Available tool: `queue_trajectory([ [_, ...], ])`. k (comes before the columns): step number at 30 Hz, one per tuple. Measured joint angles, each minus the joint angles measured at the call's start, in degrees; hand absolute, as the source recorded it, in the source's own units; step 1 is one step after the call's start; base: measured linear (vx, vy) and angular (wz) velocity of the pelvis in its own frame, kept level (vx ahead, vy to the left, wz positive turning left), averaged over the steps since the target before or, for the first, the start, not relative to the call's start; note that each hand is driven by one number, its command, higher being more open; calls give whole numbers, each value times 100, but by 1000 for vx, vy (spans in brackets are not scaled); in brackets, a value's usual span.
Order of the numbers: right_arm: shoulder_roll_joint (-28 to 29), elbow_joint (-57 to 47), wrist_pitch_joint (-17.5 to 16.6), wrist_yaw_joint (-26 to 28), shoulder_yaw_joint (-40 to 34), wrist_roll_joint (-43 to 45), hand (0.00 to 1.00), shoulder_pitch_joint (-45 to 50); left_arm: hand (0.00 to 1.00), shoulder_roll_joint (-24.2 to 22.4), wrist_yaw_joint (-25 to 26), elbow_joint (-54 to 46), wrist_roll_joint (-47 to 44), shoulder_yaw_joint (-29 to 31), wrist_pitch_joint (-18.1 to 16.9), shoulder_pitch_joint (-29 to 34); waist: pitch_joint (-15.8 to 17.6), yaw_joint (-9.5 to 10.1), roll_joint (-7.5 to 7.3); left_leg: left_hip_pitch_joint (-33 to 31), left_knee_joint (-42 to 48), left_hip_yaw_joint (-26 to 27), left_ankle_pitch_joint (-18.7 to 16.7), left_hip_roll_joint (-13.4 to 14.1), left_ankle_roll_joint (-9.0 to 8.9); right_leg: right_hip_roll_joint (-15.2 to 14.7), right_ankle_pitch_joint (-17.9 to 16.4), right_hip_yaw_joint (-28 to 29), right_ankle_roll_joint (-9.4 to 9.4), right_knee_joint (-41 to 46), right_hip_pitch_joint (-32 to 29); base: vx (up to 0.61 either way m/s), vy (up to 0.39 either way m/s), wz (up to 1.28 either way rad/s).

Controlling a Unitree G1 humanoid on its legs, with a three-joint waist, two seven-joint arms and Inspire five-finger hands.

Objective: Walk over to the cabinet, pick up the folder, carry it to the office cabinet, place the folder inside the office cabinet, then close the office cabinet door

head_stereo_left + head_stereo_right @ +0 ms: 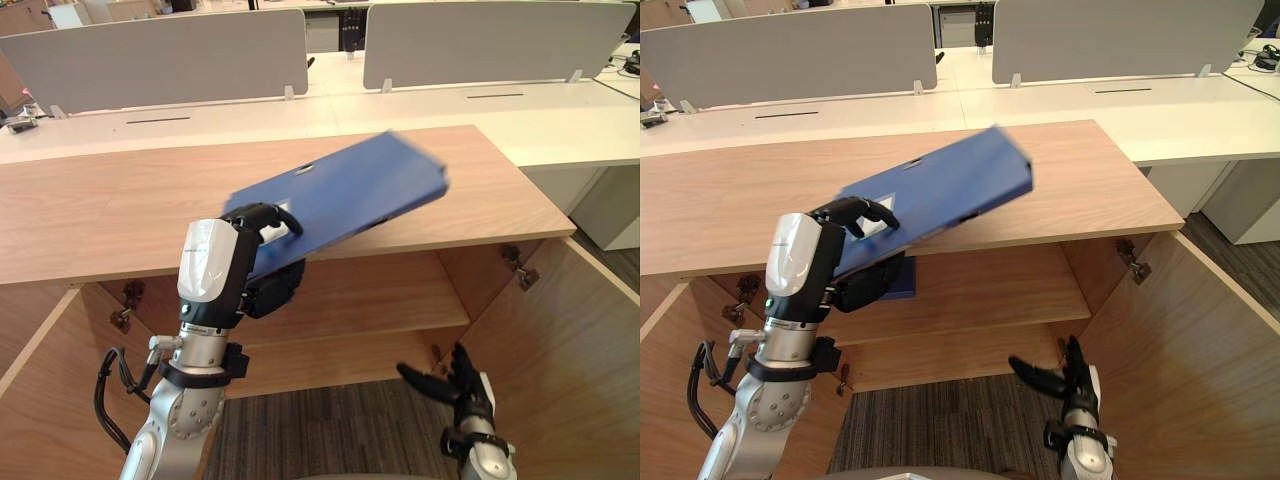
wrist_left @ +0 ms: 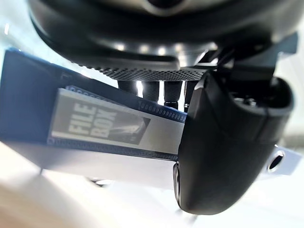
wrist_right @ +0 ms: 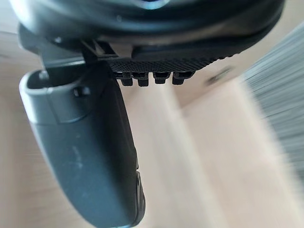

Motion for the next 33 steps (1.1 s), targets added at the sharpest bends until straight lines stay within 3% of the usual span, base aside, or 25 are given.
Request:
queue_trajectory([
  [5,126,-1876,-271,256,-16,718,100,167,0,-356,-272,-267,-2145,13,-98,196,144,-31,-13,-6,51,37,-42,17,4,14,1,51,3,0,-6,-8,-21,-5],
  [6,148,-2329,-384,377,-47,1011,100,194,0,-491,-463,-370,-2942,27,-81,321,198,-42,-65,-22,67,45,-57,28,-7,22,1,60,3,0,-20,-9,-28,-3],
  [9,195,-2935,-489,620,-140,1486,100,200,0,-620,-938,-397,-4554,97,37,467,232,-52,-115,-48,140,59,-109,46,-2,32,2,93,4,0,-25,5,-26,-4],
  [12,190,-3172,-511,783,-148,1766,100,179,0,-683,-1148,-396,-5392,103,158,536,233,-55,-115,-52,144,81,-126,46,4,32,3,124,5,5,-48,4,-14,-6],
  [14,142,-3293,-511,903,-114,2077,100,-2,0,-683,-1498,-396,-6409,65,364,560,234,-53,-112,-100,156,141,-134,47,7,34,12,190,20,33,-114,-7,-18,-13],
  [20,-510,-3336,-536,1167,393,2467,100,-873,0,-556,-2100,-342,-7580,-450,621,558,237,-48,-103,-101,200,201,-152,47,18,30,32,259,52,59,-139,-32,-19,-7],
  [29,-1940,-2424,-505,1418,835,2679,100,-1541,0,12,-2509,200,-8138,-622,632,472,218,13,-81,-196,314,65,-150,18,19,-21,53,154,86,76,-125,-44,-22,7],
  [30,-2276,-2202,-446,1462,938,2703,0,-1645,0,202,-2539,262,-8174,-622,632,454,210,16,-73,-228,327,44,-149,12,22,-29,60,138,93,74,-138,-45,-16,11],
  [33,-3044,-1750,-300,1645,1258,2775,0,-1799,0,698,-2587,358,-8225,-621,626,432,135,25,-31,-325,365,3,-143,4,30,-42,73,98,94,71,-199,-29,-19,9],
])
